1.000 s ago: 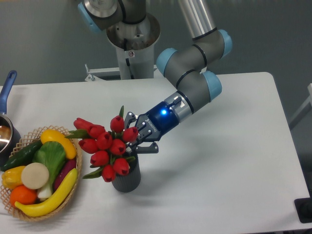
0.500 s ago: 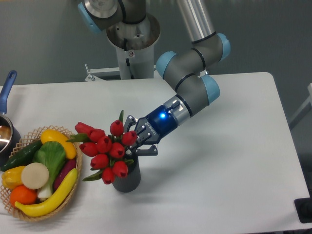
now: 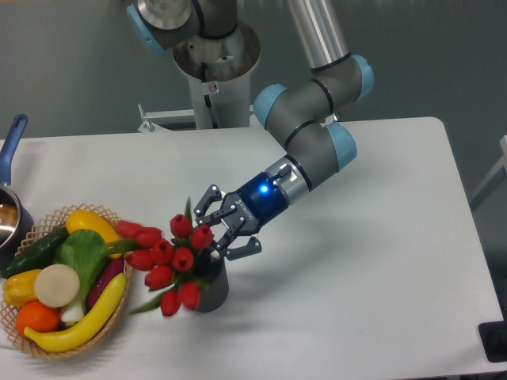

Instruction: Insert the flowers into the vase

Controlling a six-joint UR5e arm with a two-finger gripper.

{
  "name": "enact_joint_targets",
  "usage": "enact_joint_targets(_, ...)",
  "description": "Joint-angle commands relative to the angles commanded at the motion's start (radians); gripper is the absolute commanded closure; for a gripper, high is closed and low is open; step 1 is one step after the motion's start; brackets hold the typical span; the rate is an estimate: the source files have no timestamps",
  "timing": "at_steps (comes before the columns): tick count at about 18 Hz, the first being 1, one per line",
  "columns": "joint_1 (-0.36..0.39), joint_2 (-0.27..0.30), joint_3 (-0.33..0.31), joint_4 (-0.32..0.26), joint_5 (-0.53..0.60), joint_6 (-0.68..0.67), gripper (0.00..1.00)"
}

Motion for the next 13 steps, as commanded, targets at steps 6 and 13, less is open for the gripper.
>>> enact_joint_targets(6,0.014,0.008,0.002,-0.002,0.000,0.032,0.00)
enact_joint_targets(13,0.047,0.067,0.012,-0.003,0.170,0.034,0.00)
